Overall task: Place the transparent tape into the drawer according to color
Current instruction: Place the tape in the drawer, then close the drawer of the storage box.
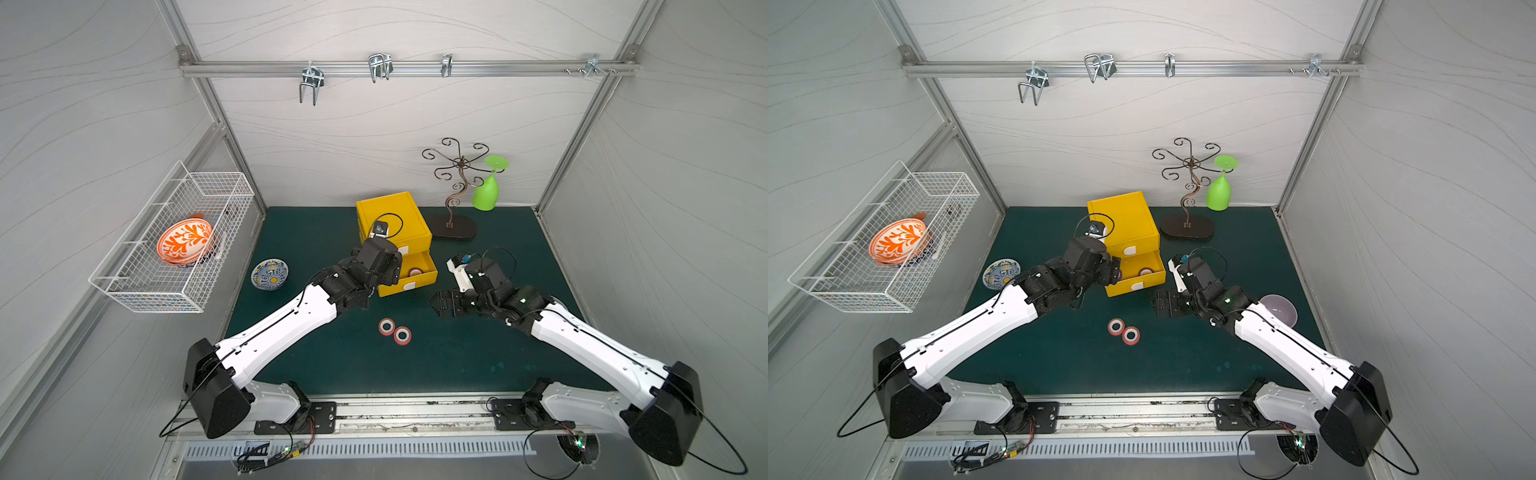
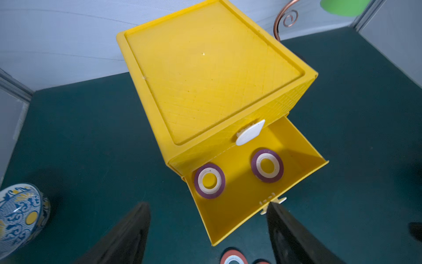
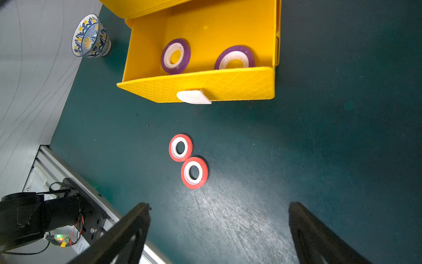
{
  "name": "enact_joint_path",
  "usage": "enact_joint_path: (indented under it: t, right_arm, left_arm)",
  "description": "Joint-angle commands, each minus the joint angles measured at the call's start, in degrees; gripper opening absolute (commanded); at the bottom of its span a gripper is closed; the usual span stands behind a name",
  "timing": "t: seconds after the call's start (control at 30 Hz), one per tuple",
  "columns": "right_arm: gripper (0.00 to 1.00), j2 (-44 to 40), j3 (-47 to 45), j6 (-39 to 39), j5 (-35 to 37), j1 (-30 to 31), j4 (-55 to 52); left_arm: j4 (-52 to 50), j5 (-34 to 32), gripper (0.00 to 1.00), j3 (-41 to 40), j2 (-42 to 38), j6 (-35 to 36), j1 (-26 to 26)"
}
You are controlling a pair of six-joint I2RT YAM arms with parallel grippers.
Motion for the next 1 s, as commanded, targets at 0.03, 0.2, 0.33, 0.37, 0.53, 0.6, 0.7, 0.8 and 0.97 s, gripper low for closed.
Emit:
enact_joint_path:
  t: [0.03,0.2,0.33,0.37,0.53,0.6,0.7,0.8,0.97]
  right_arm:
    - [0.99,0.92,-1.65,-1.25,1.84,1.94,4.41]
    - [0.99,1.25,-3.05,-1.99,3.46,3.77,7.85]
    - [0.99,1.79,-4.17,-2.21,4.51,4.66,10.33]
    - [0.99,1.98,-4.44,-2.27,4.64,4.74,10.92]
    - [0.99,2.68,-5.61,-2.51,5.48,5.19,13.72]
    - [0.99,2.83,-6.26,-2.63,5.88,5.27,14.92]
    - [0.99,2.84,-7.42,-2.81,6.46,5.65,17.15]
    - [0.96,3.01,-8.54,-3.34,7.63,6.44,19.53]
    - [0.91,4.28,-10.06,-4.33,10.20,7.85,24.18]
  left_arm:
    - [-0.21,9.37,0.96,4.89,-1.38,-2.40,5.04]
    - [-1.35,21.20,1.00,9.23,1.52,-5.56,12.97]
    - [-2.80,28.31,0.98,13.20,5.69,-8.02,18.27]
    - [-3.36,29.50,0.97,14.39,7.02,-8.50,19.13]
    - [-5.36,34.48,0.86,19.22,13.10,-11.16,21.94]
    - [-5.48,34.83,0.82,20.03,14.57,-11.38,22.09]
    - [-6.03,34.83,0.77,21.01,16.39,-11.50,22.35]
    - [-6.62,34.04,0.73,21.25,17.64,-11.15,22.61]
    - [-6.71,33.54,0.67,21.00,18.87,-10.77,22.94]
